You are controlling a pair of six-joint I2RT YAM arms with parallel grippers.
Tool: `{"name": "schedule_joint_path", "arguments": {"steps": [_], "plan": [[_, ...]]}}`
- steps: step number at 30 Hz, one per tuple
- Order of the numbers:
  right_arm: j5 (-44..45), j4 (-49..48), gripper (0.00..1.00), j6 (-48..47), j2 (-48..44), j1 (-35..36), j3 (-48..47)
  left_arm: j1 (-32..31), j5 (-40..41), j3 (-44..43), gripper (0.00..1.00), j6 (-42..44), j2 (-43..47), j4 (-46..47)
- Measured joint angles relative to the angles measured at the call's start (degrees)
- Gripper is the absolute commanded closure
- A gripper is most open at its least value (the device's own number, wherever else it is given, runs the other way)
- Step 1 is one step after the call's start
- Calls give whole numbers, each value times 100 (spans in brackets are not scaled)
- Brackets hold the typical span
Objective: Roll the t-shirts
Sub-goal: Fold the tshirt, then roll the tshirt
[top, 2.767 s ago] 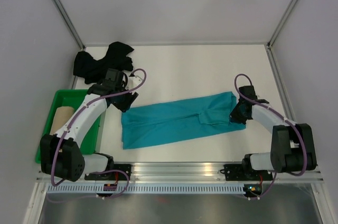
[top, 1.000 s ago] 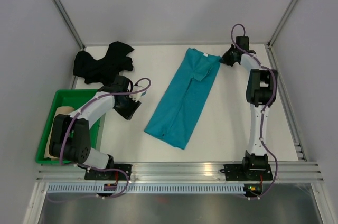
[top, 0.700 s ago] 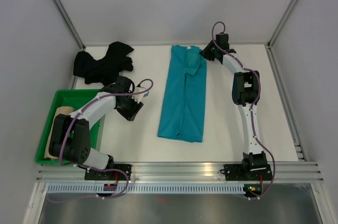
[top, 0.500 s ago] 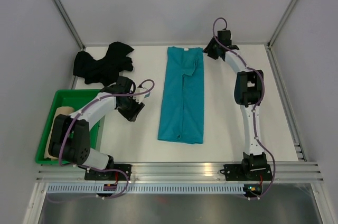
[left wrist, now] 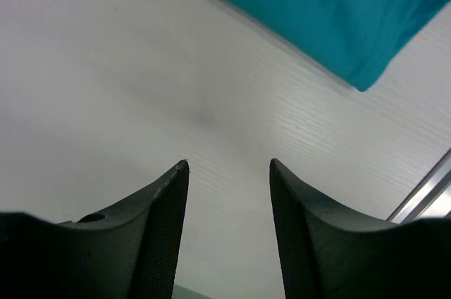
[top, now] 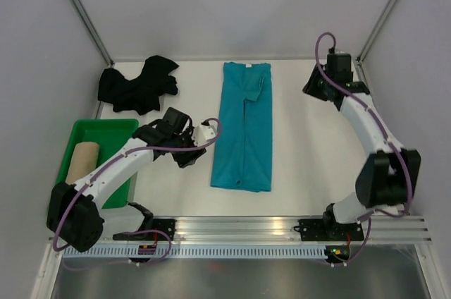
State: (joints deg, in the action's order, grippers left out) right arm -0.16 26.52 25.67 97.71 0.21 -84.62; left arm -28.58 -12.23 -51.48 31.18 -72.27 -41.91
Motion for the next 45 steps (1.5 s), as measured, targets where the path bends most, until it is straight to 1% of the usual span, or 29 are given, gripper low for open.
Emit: {"name": "schedule_joint_path", "arguments": {"steps": [2,6,7,8,9,10,13,15,18,21,23,27,31,33,34,35,36,39,41,45], "plan": [[-203,87,54,-160,-1303,560,1165,-184,-173,-11,43,258,328,-190],[-669,116,51,-623,-3202,1792,2524,-304,-557,-118,40,1163,1172,-885],[-774,120,51,-772,-3554,1996,2756,-306,-616,-116,39,1390,1370,-999],[-863,116,52,-979,-3875,2162,2964,-306,-693,-87,33,1805,1659,-1080],[-942,90,52,-1178,-4162,2293,3167,-308,-774,-20,29,2212,1963,-1139],[-1027,7,52,-1429,-4433,2424,3407,-313,-890,151,22,2669,2310,-1075],[-1259,-188,52,-2116,-5064,2791,4142,-420,-1259,896,21,3622,3051,-931],[-1473,-302,52,-2667,-5296,3088,4566,-573,-1399,1375,21,4026,2944,-721],[-1646,-334,48,-3711,-5237,3637,4929,-739,-1397,1827,22,4369,2124,-273],[-1633,-188,48,-4756,-4913,4266,5082,-765,-1388,1939,22,4542,1346,179],[-1534,-76,47,-5292,-4551,4673,5117,-844,-1362,1937,23,4627,1043,468],[-1421,61,47,-6022,-3958,5145,5237,-1174,-1202,1921,24,4677,352,1080],[-1285,140,47,-6461,-3659,5217,5351,-1375,-1047,1788,26,4671,-33,1388],[-1268,131,47,-6601,-3536,5217,5364,-1423,-1029,1698,28,4671,-179,1484],[-1248,129,48,-6664,-3475,5217,5366,-1440,-1029,1652,32,4671,-262,1528],[-1235,127,50,-6723,-3414,5217,5368,-1460,-1029,1613,34,4669,-337,1556],[-1211,125,55,-6776,-3357,5219,5370,-1478,-1027,1574,39,4671,-402,1576],[-1172,107,61,-6887,-3215,5217,5388,-1567,-1019,1469,46,4675,-592,1639],[-1165,44,62,-6931,-3200,5219,5460,-1613,-1019,1423,48,4684,-682,1694],[-1163,-66,63,-6951,-3202,5219,5633,-1725,-1016,1325,49,4695,-828,1731]]}}
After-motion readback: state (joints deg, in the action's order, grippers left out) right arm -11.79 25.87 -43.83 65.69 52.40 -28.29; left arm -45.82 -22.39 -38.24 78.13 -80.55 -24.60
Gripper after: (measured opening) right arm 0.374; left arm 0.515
